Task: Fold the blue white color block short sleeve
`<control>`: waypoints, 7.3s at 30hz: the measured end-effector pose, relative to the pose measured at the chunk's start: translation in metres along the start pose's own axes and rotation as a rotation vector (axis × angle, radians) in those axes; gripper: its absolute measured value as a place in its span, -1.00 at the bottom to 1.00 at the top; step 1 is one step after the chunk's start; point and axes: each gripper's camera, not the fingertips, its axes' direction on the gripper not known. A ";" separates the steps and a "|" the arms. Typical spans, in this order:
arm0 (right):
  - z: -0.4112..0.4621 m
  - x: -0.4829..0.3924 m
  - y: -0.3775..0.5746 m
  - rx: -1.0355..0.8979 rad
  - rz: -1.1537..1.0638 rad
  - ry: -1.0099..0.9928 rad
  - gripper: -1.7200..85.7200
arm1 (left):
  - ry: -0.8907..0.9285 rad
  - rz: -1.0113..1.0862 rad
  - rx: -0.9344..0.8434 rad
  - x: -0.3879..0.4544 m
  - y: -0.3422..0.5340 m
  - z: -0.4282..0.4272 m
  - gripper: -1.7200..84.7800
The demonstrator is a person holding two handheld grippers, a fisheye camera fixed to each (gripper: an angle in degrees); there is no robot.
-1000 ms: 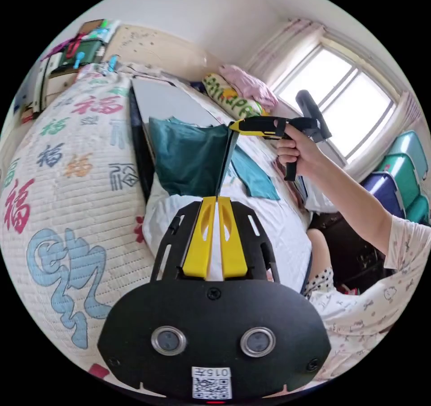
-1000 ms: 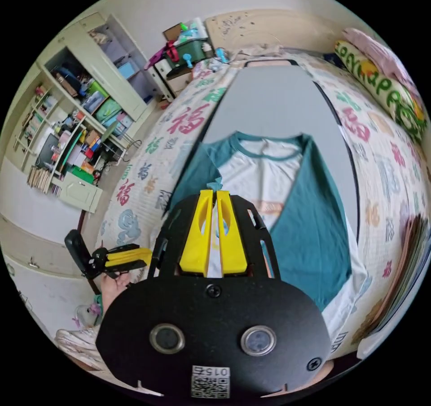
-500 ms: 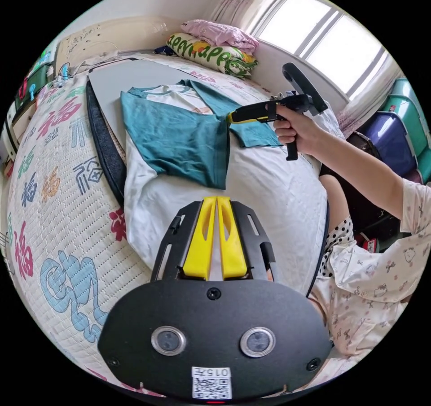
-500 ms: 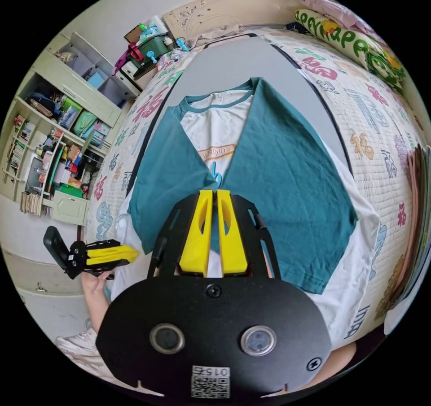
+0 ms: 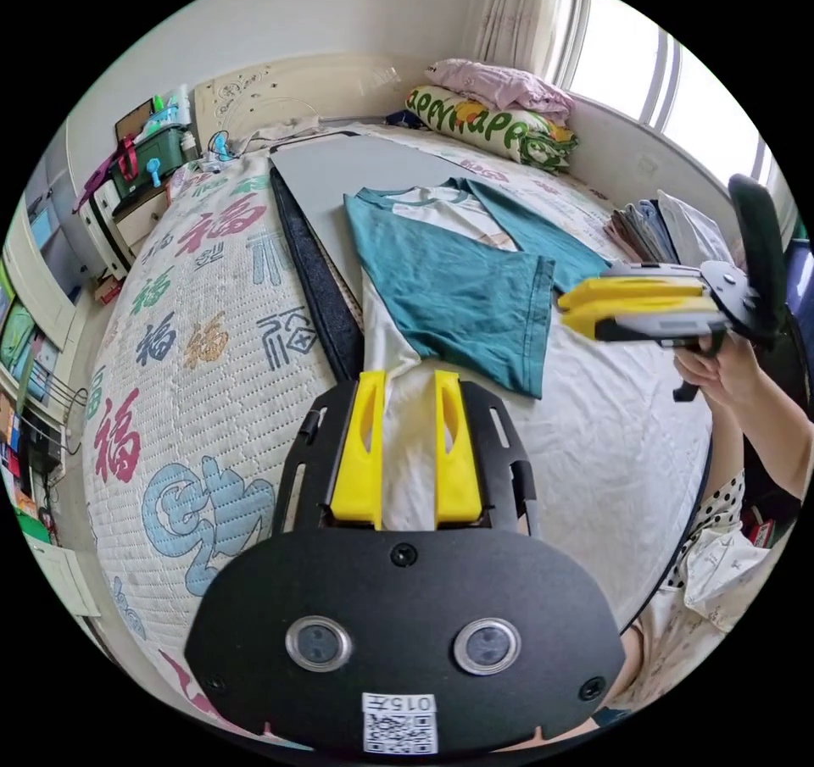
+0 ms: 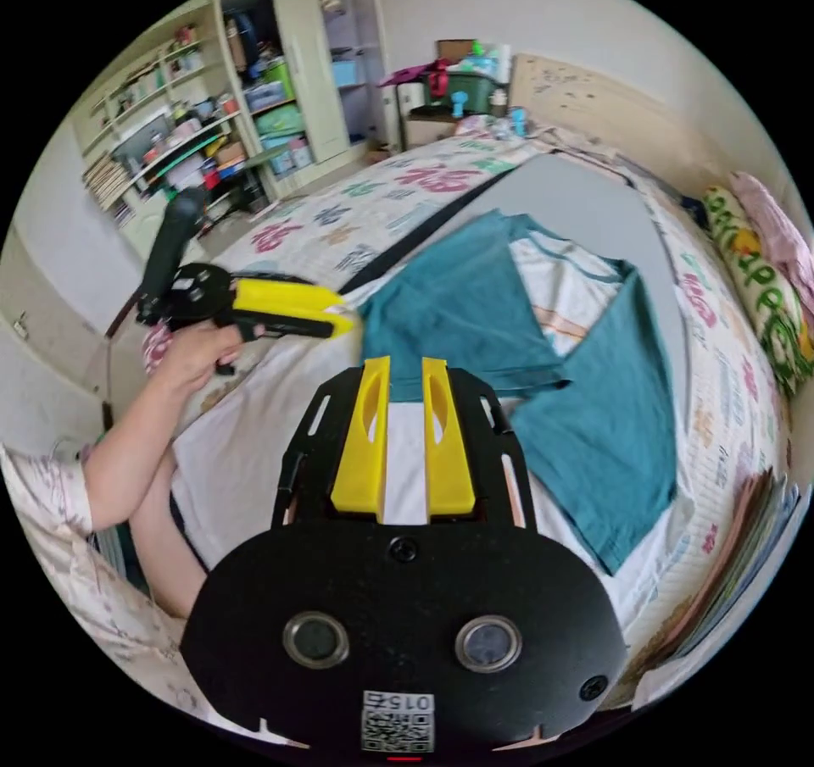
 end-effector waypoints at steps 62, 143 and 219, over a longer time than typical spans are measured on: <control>-0.116 -0.051 -0.237 -0.049 0.477 0.029 -0.95 | 0.259 0.381 0.018 -0.021 0.014 0.063 -0.93; -0.647 -0.484 -0.030 -0.009 -0.147 -0.280 -0.98 | 0.378 0.642 -0.056 0.172 0.124 -0.128 -0.98; -0.328 -0.301 0.076 0.263 0.014 0.058 -0.85 | 0.498 -0.571 0.276 -0.062 0.354 0.172 -0.72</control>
